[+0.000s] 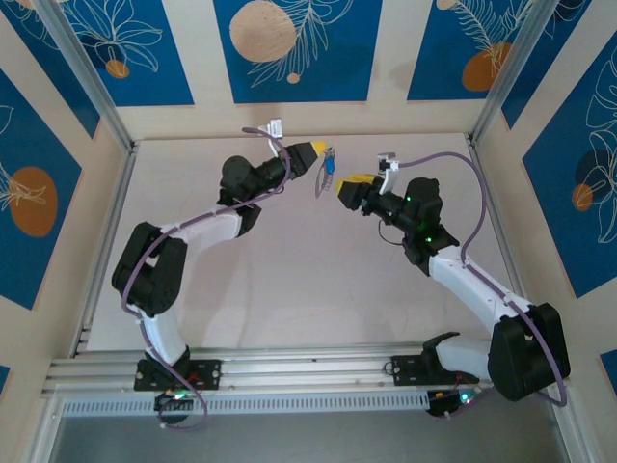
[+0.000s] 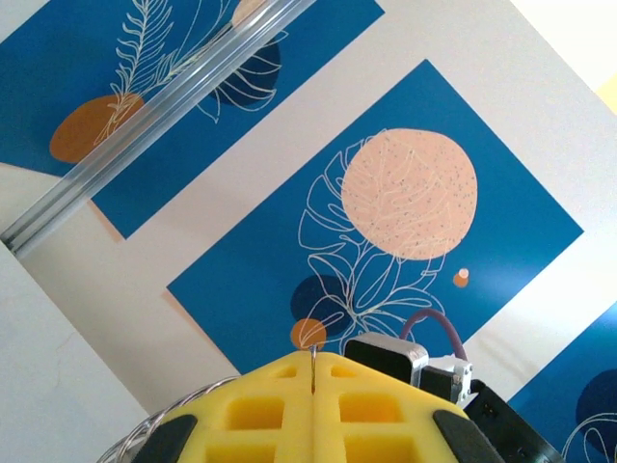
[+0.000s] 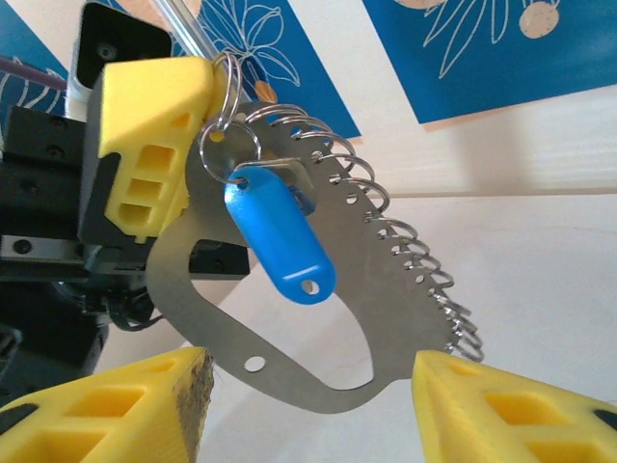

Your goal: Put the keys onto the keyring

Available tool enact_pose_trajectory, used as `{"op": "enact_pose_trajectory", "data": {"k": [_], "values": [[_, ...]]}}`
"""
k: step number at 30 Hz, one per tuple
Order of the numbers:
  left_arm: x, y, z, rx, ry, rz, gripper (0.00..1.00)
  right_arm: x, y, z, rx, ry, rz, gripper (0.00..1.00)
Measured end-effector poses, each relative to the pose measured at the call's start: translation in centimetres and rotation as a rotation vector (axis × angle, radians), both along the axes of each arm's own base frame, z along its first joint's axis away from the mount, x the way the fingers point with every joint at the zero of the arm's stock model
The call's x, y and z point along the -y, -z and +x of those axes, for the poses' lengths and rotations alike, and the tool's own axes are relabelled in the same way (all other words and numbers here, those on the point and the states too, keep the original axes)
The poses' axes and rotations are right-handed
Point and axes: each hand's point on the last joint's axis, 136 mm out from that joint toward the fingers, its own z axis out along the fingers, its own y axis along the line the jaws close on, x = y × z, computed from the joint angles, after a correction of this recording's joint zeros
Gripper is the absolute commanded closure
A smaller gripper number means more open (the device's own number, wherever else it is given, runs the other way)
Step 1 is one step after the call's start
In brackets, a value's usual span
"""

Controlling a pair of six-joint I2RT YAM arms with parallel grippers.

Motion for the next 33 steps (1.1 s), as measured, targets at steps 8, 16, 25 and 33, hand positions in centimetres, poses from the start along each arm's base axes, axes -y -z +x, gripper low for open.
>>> {"op": "enact_pose_trajectory", "data": {"k": [8, 16, 25, 33], "values": [[-0.1, 0.0, 0.2, -0.033, -0.036, -0.040, 1.00, -0.8, -1.3, 0.4, 0.062, -0.012, -0.028, 0.42], [0.1, 0.0, 0.2, -0.039, -0.048, -0.049, 1.00, -1.9, -1.1, 1.8, 0.061, -0.038, -0.037, 0.43], [0.0, -0.1, 0.3, -0.052, -0.050, -0.060, 1.00, -3.3, -1.2, 3.7, 0.063, -0.075, -0.032, 0.48], [0.0, -0.1, 0.3, -0.053, -0.053, -0.061, 1.00, -4.3, -0.5, 3.8, 0.047, -0.132, -0.032, 0.71]]}}
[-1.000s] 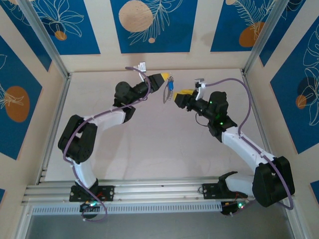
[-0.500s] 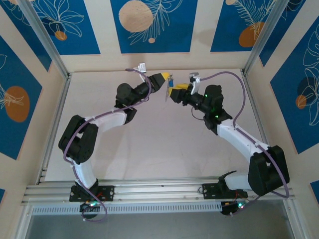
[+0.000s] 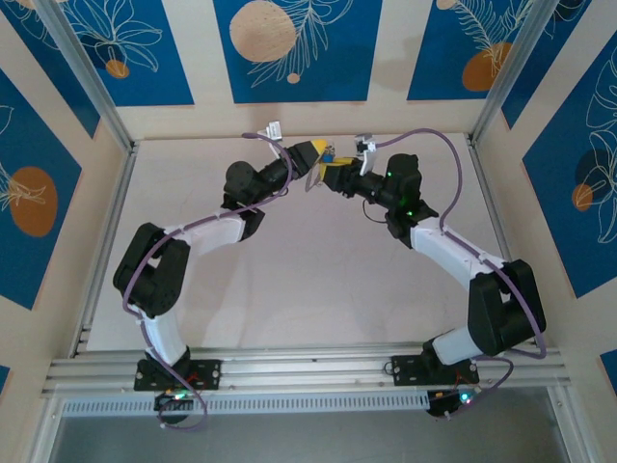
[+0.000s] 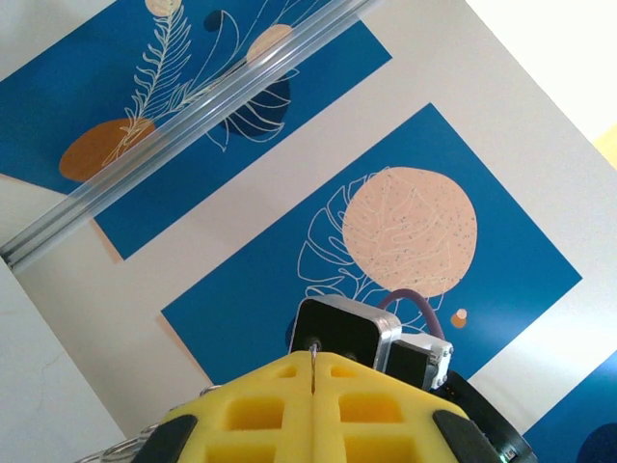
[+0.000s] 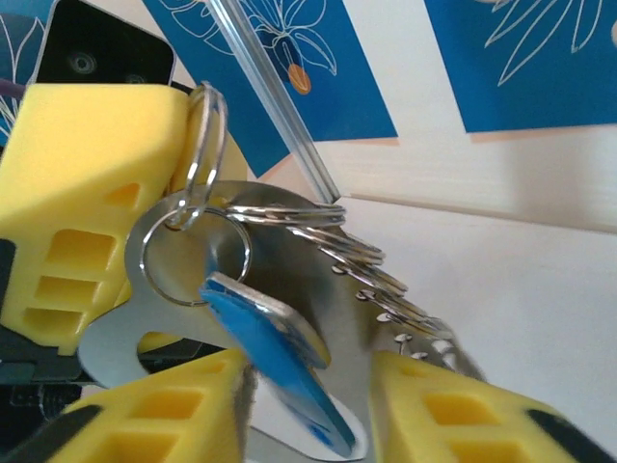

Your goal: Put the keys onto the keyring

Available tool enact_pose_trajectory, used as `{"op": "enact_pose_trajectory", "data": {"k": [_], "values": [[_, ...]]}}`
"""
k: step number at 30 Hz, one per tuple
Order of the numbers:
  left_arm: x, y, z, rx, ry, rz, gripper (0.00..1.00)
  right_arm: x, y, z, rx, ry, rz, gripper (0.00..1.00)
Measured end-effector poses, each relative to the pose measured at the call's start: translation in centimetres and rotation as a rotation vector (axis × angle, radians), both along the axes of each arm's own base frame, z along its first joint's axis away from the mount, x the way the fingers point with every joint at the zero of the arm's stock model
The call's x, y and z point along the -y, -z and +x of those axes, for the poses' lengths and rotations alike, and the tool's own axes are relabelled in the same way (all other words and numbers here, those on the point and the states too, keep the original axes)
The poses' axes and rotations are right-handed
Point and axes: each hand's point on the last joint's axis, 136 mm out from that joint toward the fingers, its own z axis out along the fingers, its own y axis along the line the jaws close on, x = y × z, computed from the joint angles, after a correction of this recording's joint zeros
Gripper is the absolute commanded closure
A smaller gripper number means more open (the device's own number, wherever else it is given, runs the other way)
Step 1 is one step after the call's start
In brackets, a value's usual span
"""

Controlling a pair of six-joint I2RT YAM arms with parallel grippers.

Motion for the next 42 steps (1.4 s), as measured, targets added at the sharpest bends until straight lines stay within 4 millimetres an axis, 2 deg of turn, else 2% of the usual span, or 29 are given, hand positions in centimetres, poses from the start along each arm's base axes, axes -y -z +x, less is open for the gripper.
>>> {"op": "enact_pose_trajectory", "data": {"k": [8, 11, 13, 16, 19, 23, 27, 30, 34, 38, 42], "values": [[-0.1, 0.3, 0.0, -0.006, -0.005, 0.000, 1.00, -1.5, -0.5, -0.8, 0.010, -0.071, 0.002, 0.92], [-0.3, 0.2, 0.2, -0.002, -0.020, -0.009, 1.00, -2.0, -0.7, -0.8, 0.006, -0.096, -0.002, 0.93], [-0.4, 0.0, 0.3, 0.000, -0.029, -0.015, 1.00, -2.2, -0.7, -0.9, 0.000, -0.114, -0.006, 0.89], [-0.5, 0.0, 0.4, -0.001, -0.031, -0.016, 1.00, -2.5, -0.6, -1.3, -0.010, -0.140, -0.015, 0.76], [-0.4, 0.1, 0.3, -0.003, -0.029, -0.014, 1.00, -2.5, -0.2, -1.5, -0.024, -0.159, -0.022, 0.67], [-0.3, 0.2, 0.1, -0.003, -0.022, -0.011, 1.00, -1.5, 0.2, -2.1, -0.046, -0.168, -0.014, 0.62], [-0.3, 0.3, 0.1, -0.004, -0.021, -0.009, 1.00, 0.8, 0.2, -3.1, -0.072, -0.152, 0.011, 0.58], [-0.2, 0.3, 0.1, -0.004, -0.020, -0.009, 1.00, 2.0, -1.0, -3.7, -0.062, -0.133, 0.037, 0.57], [-0.2, 0.4, 0.1, -0.005, -0.020, -0.009, 1.00, 2.6, -3.2, -4.1, -0.044, -0.122, 0.088, 0.57], [-0.2, 0.5, 0.1, -0.007, -0.020, -0.007, 1.00, 3.0, -4.7, -3.2, -0.085, -0.082, 0.145, 0.58], [-0.2, 0.5, 0.0, -0.006, -0.018, -0.007, 1.00, 3.9, -6.3, -1.3, -0.129, -0.037, 0.216, 0.58]]}}
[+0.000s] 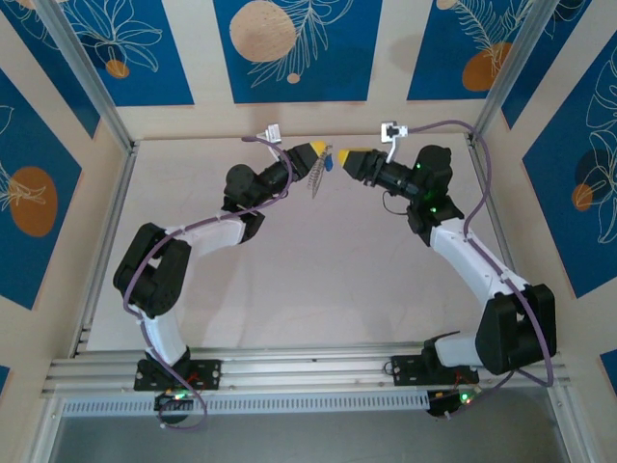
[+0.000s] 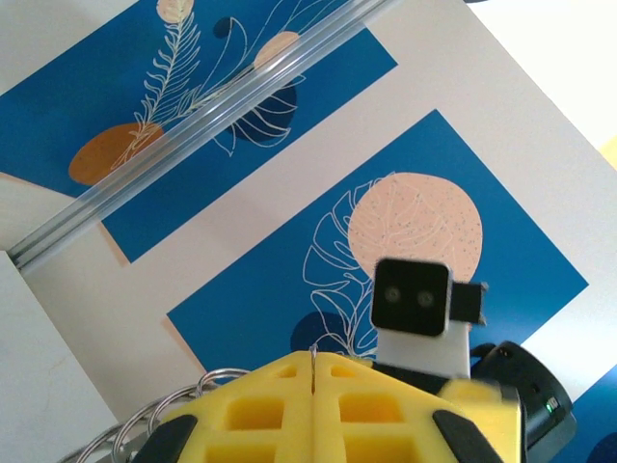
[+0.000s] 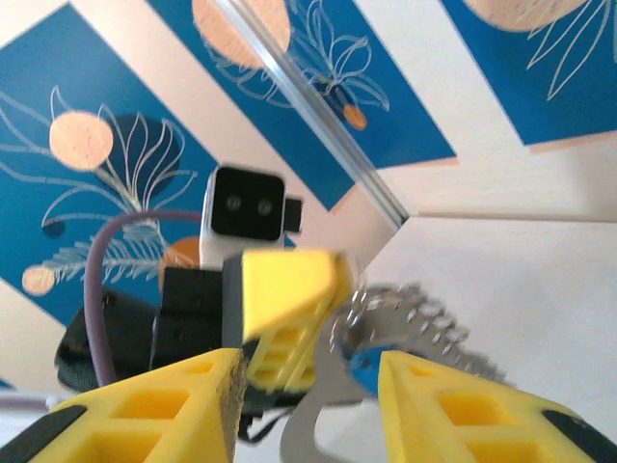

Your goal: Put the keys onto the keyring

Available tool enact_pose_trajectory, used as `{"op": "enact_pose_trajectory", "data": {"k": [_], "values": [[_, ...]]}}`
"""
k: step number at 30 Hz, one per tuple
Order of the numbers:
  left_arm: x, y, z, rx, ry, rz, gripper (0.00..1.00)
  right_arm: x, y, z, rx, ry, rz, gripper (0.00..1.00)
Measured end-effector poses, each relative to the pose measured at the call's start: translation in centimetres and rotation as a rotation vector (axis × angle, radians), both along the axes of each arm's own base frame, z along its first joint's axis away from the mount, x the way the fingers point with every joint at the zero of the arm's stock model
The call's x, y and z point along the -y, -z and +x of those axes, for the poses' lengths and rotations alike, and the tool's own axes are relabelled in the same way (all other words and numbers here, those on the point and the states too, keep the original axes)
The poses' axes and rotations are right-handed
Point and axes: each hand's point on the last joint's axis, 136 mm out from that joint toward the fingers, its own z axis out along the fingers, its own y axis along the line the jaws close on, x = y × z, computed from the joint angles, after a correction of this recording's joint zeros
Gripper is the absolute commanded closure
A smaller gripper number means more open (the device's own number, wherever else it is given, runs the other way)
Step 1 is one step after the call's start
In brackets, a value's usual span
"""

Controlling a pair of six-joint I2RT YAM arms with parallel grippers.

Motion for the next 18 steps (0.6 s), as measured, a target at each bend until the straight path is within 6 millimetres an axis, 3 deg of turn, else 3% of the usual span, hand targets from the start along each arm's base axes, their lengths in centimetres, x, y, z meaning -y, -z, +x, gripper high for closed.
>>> {"op": "enact_pose_trajectory", "data": {"k": [4, 11, 18], "values": [[0.1, 0.1, -0.1, 0.007, 0.005, 0.007, 1.00, 0.4, -0.3, 1.6, -0.054, 0.017, 0.055, 0.58], [0.2, 0.1, -0.3, 0.018, 0.010, 0.015, 1.00, -0.1, 1.4, 3.9, -0.171, 0.012, 0.110, 0.59], [0.2, 0.2, -0.3, 0.019, 0.009, 0.019, 1.00, -0.6, 2.0, 4.4, -0.204, -0.003, 0.140, 0.63]]}}
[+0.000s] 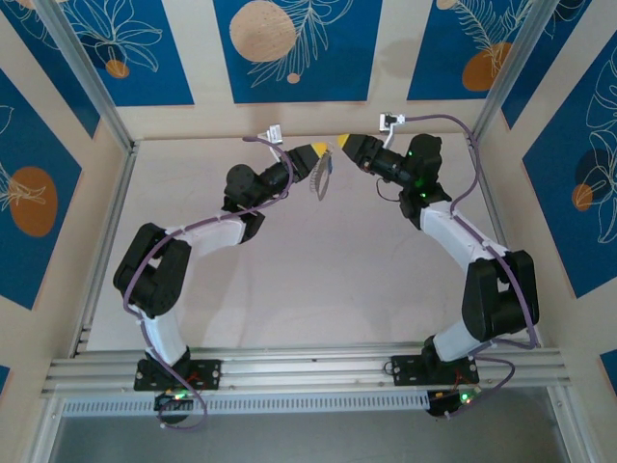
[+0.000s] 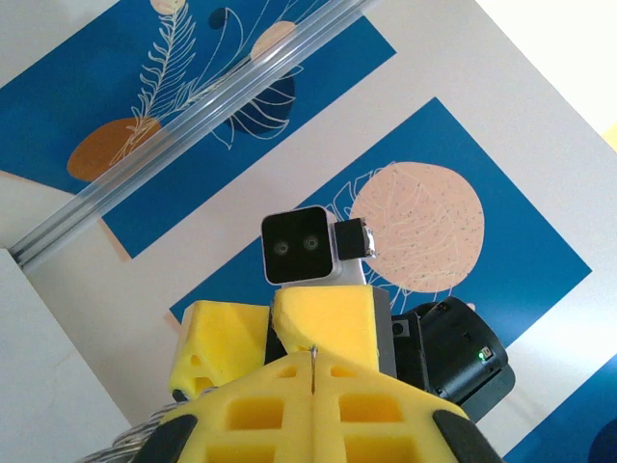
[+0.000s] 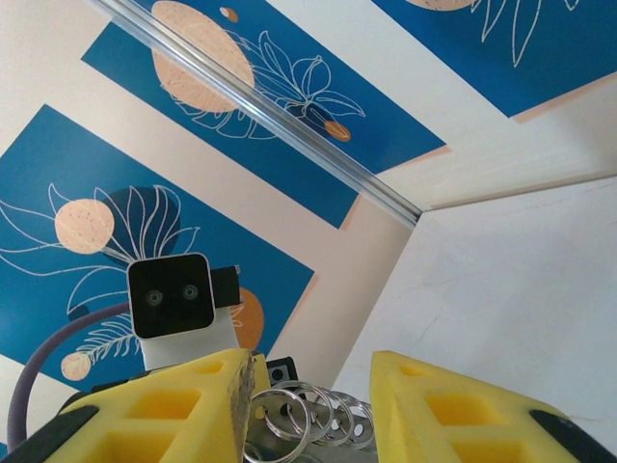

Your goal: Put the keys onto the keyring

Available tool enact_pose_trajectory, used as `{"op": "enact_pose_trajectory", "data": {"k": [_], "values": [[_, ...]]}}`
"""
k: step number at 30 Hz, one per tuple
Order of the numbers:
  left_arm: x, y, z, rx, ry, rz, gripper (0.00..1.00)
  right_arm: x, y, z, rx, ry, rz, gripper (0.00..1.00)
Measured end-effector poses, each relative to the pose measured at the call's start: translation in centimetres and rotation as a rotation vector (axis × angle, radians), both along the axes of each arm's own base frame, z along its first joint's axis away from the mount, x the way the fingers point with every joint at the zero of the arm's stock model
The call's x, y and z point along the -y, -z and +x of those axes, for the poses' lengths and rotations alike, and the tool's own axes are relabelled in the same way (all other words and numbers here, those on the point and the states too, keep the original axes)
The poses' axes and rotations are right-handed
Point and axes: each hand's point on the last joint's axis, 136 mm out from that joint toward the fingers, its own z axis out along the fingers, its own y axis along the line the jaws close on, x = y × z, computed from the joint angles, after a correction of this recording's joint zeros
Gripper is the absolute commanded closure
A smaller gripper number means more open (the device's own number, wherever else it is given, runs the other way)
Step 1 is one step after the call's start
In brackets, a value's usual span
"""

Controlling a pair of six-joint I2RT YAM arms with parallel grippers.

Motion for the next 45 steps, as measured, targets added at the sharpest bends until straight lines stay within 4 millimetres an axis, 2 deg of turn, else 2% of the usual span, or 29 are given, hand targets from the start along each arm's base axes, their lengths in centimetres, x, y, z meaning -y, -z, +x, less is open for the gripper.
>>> {"op": "enact_pose_trajectory", "data": {"k": [10, 14, 16, 24, 45], "values": [[0.1, 0.0, -0.1, 0.001, 0.002, 0.002, 1.00, -1.2, -0.7, -0.6, 0.029, -0.035, 0.021, 0.70], [0.2, 0.0, -0.1, 0.001, 0.002, 0.002, 1.00, -1.3, -0.7, -0.7, 0.033, -0.044, 0.024, 0.84], [0.2, 0.1, -0.1, 0.000, 0.002, 0.003, 1.00, -1.3, -0.8, -0.7, 0.036, -0.045, 0.027, 0.87], [0.2, 0.0, -0.1, 0.000, 0.003, 0.002, 1.00, -1.4, -1.2, -0.9, 0.051, -0.058, 0.037, 0.75], [0.3, 0.6, -0.2, 0.004, 0.003, 0.021, 1.00, -1.8, 0.1, -2.3, 0.034, -0.083, 0.035, 0.68]]}}
